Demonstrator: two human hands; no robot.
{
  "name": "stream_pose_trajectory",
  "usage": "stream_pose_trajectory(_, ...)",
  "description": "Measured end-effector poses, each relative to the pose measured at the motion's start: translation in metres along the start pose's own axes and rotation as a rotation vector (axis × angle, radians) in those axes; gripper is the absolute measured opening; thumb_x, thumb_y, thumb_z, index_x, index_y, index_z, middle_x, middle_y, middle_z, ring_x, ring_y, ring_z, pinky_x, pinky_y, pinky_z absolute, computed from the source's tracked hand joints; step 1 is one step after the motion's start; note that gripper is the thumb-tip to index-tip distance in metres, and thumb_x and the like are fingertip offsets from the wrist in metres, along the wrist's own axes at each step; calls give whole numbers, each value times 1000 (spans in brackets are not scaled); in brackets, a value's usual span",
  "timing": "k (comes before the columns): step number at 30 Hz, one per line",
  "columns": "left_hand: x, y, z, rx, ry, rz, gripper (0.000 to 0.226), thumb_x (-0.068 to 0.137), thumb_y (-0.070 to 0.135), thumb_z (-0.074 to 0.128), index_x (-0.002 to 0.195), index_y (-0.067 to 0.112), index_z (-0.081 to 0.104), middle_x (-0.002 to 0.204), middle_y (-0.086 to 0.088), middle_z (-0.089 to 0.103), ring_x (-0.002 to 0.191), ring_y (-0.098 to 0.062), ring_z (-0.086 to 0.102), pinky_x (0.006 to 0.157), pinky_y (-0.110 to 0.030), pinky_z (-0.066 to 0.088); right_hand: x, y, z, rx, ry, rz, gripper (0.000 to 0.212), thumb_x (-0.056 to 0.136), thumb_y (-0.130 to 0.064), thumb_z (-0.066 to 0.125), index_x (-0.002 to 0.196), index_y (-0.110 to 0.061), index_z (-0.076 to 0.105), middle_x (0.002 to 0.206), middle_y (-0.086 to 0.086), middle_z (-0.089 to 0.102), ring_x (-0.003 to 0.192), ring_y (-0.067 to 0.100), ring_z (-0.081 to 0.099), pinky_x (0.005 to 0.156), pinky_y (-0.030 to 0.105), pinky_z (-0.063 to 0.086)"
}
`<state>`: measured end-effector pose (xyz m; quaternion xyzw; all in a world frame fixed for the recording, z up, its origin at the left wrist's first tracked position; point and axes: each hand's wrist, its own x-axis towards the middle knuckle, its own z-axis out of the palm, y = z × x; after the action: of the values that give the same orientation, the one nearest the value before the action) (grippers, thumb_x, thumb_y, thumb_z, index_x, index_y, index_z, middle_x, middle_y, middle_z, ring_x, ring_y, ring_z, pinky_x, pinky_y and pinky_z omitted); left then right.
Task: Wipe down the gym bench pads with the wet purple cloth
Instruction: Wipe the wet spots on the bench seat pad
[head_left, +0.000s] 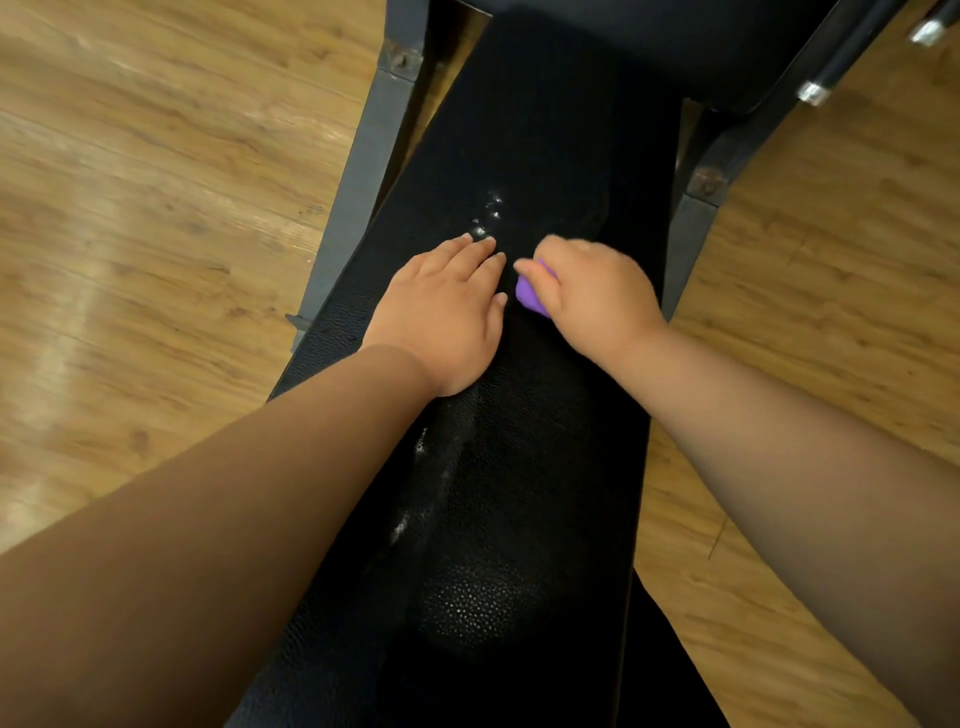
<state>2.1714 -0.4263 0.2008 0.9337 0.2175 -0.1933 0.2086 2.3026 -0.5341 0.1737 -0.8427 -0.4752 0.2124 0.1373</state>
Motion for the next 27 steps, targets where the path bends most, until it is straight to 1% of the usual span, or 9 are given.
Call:
stream_pose_trajectory(3, -1, 0, -1, 1, 0, -1, 51, 104, 34, 29, 151, 15, 29, 159, -2, 25, 148, -18, 16, 117, -31, 11, 27, 0, 2, -46, -42, 139, 40, 102, -42, 36, 102, -8, 57, 88, 4, 53, 88, 27, 56, 68, 32, 31)
stream_pose_trajectory(6, -1, -1, 0, -5, -8, -2, 51, 104, 35, 28, 151, 16, 28, 160, -1, 24, 148, -17, 14, 117, -32, 11, 6, -5, 0, -15, -22, 120, 38, 101, -42, 40, 98, -8, 56, 83, 1, 48, 80, 23, 51, 66, 33, 32)
stream_pose_trajectory(9, 0, -1, 1, -3, -6, -7, 52, 104, 36, 27, 152, 16, 28, 160, -1, 23, 148, -17, 14, 117, -32, 12, -23, -8, -2, 64, -12, 49, 37, 99, -40, 46, 92, -6, 59, 80, 5, 56, 77, 24, 53, 64, 34, 32)
stream_pose_trajectory(11, 0, 0, 1, -5, -3, -6, 52, 104, 36, 27, 152, 16, 28, 160, -1, 23, 148, -17, 14, 117, -32, 12, -17, -6, -4, 85, -25, 42, 36, 98, -39, 48, 94, -6, 61, 83, 8, 59, 80, 26, 54, 64, 33, 31)
stream_pose_trajectory(16, 0, -1, 1, -13, 5, -4, 52, 104, 37, 28, 151, 16, 30, 159, -2, 25, 148, -17, 16, 117, -32, 12, -4, -2, -10, 216, -128, 45, 30, 97, -38, 52, 101, -10, 60, 91, -2, 51, 83, 13, 46, 65, 27, 28)
stream_pose_trajectory(20, 0, -1, 2, -12, 0, -5, 53, 103, 38, 28, 151, 16, 29, 159, -1, 25, 148, -17, 16, 117, -32, 11, -19, 11, -23, 343, -249, 62, 19, 92, -30, 62, 109, -20, 63, 103, -5, 59, 93, 9, 53, 74, 22, 35)
stream_pose_trajectory(22, 0, -1, 1, -13, -2, -10, 53, 103, 38, 28, 151, 16, 29, 159, -1, 24, 148, -18, 16, 117, -32, 11, -18, 14, -27, 438, -297, 83, 18, 88, -24, 68, 106, -25, 67, 104, -7, 65, 94, 4, 56, 79, 13, 40)
stream_pose_trajectory(24, 0, -1, 0, -10, -4, -10, 53, 103, 38, 28, 151, 16, 29, 159, -2, 24, 148, -18, 16, 117, -32, 11, -7, 14, -27, 462, -264, 126, 15, 87, -20, 70, 102, -21, 69, 96, -5, 66, 82, 2, 56, 70, 4, 38)
stream_pose_trajectory(27, 0, 0, -1, -2, -21, -5, 54, 103, 38, 28, 152, 16, 26, 160, -2, 22, 148, -18, 15, 117, -32, 11, 9, 10, -21, 473, -160, 230, 16, 88, -18, 68, 104, -16, 70, 88, -5, 62, 72, 0, 54, 60, 1, 38)
